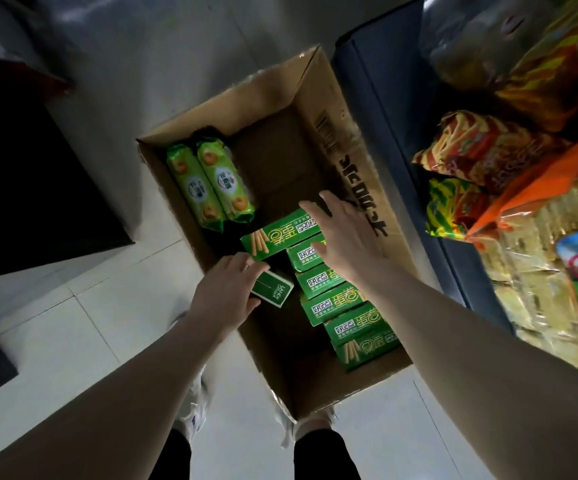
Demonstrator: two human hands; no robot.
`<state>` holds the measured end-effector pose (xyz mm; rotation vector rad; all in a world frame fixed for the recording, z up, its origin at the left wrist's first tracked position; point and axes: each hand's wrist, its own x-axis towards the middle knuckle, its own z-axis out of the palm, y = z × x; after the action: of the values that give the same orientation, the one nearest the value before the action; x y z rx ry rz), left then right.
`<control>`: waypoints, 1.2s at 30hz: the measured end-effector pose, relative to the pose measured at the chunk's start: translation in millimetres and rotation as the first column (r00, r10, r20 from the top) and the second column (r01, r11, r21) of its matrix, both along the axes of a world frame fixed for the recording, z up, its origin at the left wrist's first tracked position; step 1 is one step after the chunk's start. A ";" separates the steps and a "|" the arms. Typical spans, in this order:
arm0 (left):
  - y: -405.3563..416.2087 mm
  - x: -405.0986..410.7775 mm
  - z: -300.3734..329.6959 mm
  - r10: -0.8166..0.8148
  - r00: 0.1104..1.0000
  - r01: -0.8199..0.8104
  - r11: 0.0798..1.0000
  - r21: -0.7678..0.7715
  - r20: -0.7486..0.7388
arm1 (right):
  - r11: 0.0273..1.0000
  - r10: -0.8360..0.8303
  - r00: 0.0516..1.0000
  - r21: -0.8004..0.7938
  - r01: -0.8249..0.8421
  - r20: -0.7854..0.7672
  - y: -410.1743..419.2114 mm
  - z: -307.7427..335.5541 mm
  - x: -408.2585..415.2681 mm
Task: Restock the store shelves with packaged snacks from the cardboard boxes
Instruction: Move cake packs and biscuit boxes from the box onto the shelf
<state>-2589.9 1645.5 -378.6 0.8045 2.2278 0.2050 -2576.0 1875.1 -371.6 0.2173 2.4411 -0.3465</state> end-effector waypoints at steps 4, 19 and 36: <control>3.3 5.9 -14.3 -0.040 0.997 0.029 0.987 -0.159 -0.070 | 0.994 0.035 0.999 -0.106 -0.034 0.009 -1.6 -23.6 -16.6; 9.9 -13.0 14.5 0.192 0.981 -0.192 0.981 -0.036 -0.010 | 0.996 0.009 0.991 -0.088 -0.021 -0.132 21.1 8.1 -20.6; 25.6 -78.6 346.6 0.658 0.702 -0.706 0.694 0.141 0.271 | 0.525 -0.847 0.519 -0.349 0.777 -0.119 14.0 340.2 20.9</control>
<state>-2668.6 1671.1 -31.9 -0.0021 2.2301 0.8916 -2555.1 1889.0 -31.4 1.3306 2.3418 -1.1746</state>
